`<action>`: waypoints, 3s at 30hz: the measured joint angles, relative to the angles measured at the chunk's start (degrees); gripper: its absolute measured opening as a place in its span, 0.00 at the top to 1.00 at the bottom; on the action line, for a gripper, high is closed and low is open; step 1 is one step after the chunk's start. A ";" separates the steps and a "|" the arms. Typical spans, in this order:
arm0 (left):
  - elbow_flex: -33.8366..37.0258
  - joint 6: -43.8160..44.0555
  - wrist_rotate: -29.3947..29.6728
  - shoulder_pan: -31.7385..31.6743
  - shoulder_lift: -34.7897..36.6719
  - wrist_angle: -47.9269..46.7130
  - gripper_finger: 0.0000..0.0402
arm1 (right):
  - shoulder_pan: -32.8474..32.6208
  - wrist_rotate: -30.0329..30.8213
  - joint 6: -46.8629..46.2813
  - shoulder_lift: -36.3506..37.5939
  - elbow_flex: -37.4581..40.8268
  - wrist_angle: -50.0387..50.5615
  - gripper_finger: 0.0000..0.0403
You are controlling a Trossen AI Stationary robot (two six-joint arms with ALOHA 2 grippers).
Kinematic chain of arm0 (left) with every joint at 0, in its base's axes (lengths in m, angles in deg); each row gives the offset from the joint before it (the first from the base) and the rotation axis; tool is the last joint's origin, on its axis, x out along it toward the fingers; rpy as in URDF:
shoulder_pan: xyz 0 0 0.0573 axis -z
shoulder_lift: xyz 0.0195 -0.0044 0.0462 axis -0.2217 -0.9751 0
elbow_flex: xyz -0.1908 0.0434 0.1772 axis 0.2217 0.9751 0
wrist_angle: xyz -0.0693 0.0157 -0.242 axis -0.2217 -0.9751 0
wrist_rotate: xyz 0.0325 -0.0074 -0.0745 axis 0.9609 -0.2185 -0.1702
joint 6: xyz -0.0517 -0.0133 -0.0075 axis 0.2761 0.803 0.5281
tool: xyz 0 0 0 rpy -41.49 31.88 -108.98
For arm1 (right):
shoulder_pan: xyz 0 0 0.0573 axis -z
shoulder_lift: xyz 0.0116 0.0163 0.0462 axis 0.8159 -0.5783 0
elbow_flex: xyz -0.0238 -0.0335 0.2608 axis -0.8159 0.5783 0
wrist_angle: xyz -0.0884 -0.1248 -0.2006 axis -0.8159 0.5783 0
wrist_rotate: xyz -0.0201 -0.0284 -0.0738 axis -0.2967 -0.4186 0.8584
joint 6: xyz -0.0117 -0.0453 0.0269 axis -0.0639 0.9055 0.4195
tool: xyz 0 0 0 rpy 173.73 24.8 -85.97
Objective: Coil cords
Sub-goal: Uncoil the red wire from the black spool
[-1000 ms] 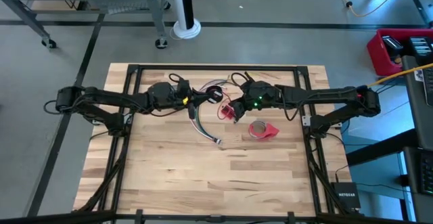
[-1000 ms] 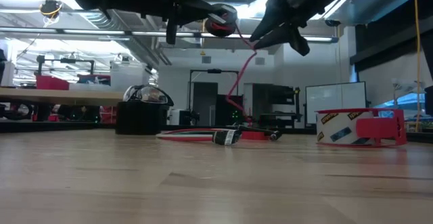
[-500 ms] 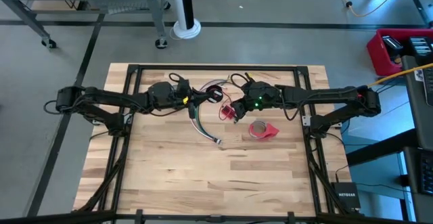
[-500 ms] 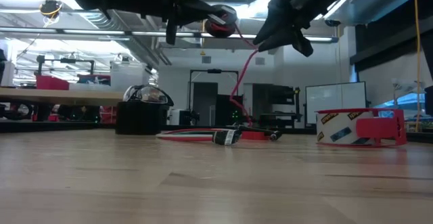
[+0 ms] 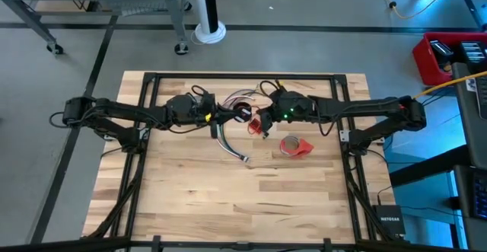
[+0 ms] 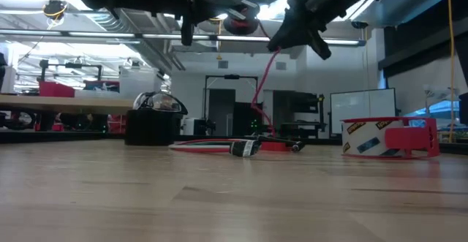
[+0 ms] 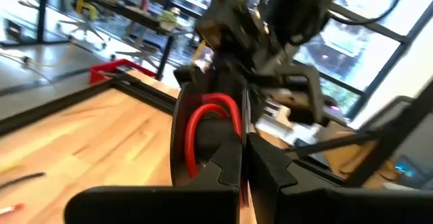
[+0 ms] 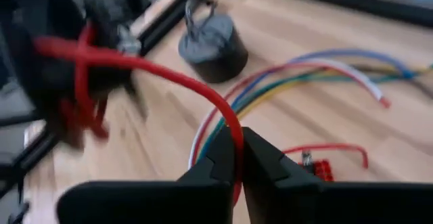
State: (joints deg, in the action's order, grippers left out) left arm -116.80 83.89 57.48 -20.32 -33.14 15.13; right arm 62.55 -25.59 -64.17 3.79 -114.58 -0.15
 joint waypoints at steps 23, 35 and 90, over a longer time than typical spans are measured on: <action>-0.04 1.62 -14.31 0.02 0.02 3.76 1.00 | 2.33 -5.34 1.70 -5.54 0.00 -21.90 0.98; -0.04 1.78 -15.54 -0.07 0.00 4.03 1.00 | 3.37 -14.02 -5.60 -11.72 -0.07 -25.74 0.98; -0.26 -12.18 -2.12 -5.17 1.16 -1.78 1.00 | 3.30 -45.98 -18.25 -18.79 0.07 -1.79 0.97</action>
State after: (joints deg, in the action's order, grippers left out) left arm -117.05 71.71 55.36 -25.49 -31.98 13.35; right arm 65.85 -71.57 -82.42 -15.00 -114.51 -1.94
